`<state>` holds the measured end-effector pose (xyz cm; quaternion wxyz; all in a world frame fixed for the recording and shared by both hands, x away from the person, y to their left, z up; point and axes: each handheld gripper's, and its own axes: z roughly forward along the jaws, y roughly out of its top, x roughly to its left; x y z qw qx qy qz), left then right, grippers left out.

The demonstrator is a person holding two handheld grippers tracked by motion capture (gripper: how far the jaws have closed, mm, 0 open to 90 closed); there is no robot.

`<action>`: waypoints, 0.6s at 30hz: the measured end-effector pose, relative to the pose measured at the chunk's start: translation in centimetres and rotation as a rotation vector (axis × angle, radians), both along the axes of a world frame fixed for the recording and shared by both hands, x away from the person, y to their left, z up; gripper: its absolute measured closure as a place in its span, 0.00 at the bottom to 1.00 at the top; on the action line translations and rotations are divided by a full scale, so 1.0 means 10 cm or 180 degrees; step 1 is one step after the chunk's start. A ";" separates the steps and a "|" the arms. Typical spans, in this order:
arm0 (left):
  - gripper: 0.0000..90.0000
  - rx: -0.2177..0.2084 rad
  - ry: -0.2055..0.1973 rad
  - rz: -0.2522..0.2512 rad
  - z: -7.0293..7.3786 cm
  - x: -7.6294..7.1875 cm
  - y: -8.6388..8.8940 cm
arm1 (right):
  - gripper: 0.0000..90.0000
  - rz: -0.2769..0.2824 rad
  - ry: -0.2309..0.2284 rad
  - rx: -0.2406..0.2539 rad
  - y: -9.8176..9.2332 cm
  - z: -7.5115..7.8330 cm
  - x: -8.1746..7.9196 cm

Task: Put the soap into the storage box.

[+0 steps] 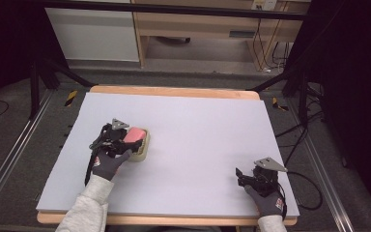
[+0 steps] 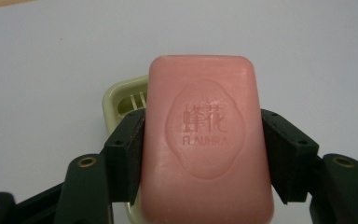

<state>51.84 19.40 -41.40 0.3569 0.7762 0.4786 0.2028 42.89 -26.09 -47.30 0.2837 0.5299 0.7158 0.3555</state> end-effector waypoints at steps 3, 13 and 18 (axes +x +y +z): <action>0.41 -0.0006 0.0015 0.0046 -0.03 0.05 0.01 | 0.14 -0.0004 -0.0003 -0.0003 0.00 0.00 0.00; 0.41 0.0011 0.0070 0.0127 -0.15 0.15 0.00 | 0.14 0.0008 -0.0007 -0.0020 0.00 0.00 0.01; 0.41 0.0026 0.0094 0.0158 -0.20 0.16 -0.02 | 0.14 0.0006 -0.0007 -0.0018 0.00 0.00 0.01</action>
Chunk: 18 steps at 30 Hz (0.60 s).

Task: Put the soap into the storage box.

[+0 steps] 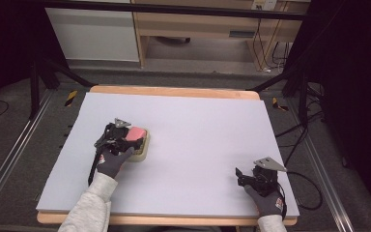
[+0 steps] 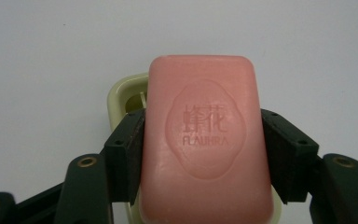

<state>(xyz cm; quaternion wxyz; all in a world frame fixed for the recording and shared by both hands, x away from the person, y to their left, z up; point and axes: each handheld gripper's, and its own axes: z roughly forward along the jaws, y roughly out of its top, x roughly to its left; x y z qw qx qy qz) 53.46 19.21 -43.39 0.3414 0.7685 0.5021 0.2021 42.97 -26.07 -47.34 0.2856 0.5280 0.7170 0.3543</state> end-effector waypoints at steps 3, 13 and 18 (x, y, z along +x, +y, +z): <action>0.41 0.0022 -0.0002 0.0012 -0.02 0.01 -0.01 | 0.14 -0.0002 0.0003 0.0000 0.00 0.00 0.00; 0.41 0.0057 0.0052 0.0047 -0.09 0.04 -0.01 | 0.14 0.0010 0.0000 -0.0004 0.00 0.00 0.00; 0.41 0.0067 0.0074 0.0066 -0.13 0.06 -0.01 | 0.14 0.0014 -0.0001 -0.0016 0.00 0.00 0.00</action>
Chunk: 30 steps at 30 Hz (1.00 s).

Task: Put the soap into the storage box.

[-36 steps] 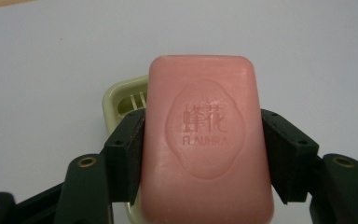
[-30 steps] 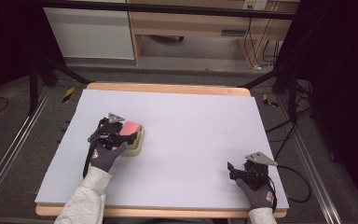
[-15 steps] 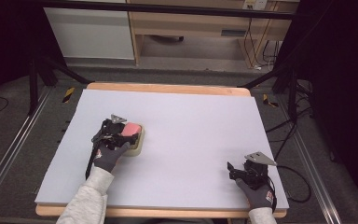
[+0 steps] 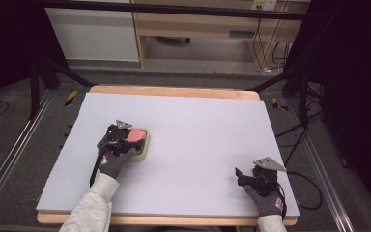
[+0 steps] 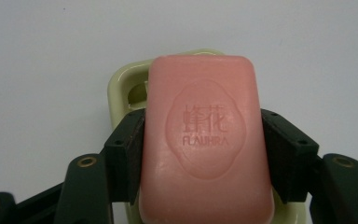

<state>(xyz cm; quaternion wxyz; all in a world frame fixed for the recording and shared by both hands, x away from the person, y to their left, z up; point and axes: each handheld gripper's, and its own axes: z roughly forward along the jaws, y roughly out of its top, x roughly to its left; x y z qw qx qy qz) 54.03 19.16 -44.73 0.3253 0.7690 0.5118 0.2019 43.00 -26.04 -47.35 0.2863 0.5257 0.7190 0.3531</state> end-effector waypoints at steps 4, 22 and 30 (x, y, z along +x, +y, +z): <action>0.41 0.0010 0.0015 0.0004 -0.02 0.01 0.01 | 0.14 0.0002 0.0000 0.0006 0.00 0.00 0.00; 0.41 -0.0027 0.0059 0.0005 -0.05 0.02 -0.01 | 0.14 -0.0011 -0.0005 0.0006 0.01 0.00 0.00; 0.39 -0.0137 0.0002 0.0008 0.02 0.00 0.04 | 0.14 -0.0022 -0.0003 0.0022 0.01 0.01 -0.01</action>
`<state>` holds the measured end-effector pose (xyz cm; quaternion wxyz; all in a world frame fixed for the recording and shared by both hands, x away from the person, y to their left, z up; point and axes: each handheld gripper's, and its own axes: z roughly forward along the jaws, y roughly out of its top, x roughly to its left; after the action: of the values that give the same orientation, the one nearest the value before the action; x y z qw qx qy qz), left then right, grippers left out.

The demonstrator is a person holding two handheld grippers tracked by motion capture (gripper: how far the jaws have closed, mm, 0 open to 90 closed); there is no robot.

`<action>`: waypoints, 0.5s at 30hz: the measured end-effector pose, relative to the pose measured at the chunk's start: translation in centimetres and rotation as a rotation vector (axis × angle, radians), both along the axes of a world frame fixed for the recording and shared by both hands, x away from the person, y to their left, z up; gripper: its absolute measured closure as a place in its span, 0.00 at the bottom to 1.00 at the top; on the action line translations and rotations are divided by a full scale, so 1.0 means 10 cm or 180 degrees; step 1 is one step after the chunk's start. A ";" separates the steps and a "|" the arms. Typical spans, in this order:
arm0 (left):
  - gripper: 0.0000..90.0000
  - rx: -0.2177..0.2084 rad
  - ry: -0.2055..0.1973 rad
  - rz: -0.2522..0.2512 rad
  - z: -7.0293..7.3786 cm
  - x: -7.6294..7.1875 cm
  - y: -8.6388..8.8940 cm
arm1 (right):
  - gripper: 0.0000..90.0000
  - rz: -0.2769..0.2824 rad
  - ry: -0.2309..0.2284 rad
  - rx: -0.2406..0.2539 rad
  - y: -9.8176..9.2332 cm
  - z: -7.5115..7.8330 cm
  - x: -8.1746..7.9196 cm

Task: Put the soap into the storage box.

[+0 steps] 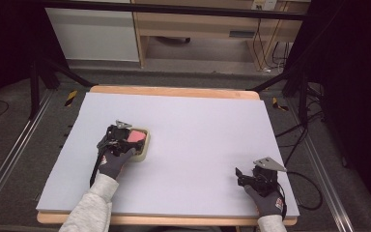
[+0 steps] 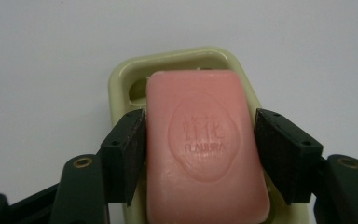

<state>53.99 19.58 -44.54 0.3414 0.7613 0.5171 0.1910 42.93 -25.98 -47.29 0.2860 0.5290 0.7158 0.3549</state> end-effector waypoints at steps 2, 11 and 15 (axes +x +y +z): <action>0.38 -0.0006 -0.0026 -0.0020 0.05 -0.02 0.02 | 0.14 0.0007 -0.0004 -0.0004 0.00 0.00 0.00; 0.30 -0.0253 -0.0239 -0.0159 0.28 -0.14 0.10 | 0.14 -0.0025 -0.0007 -0.0004 -0.01 0.01 0.00; 0.28 -0.0291 -0.0288 -0.0237 0.32 -0.23 0.16 | 0.14 -0.0050 -0.0033 0.0002 -0.01 0.02 0.00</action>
<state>51.69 21.19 -41.33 0.4057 0.7541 0.4807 0.1886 42.88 -26.11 -47.14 0.2924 0.5328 0.7100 0.3556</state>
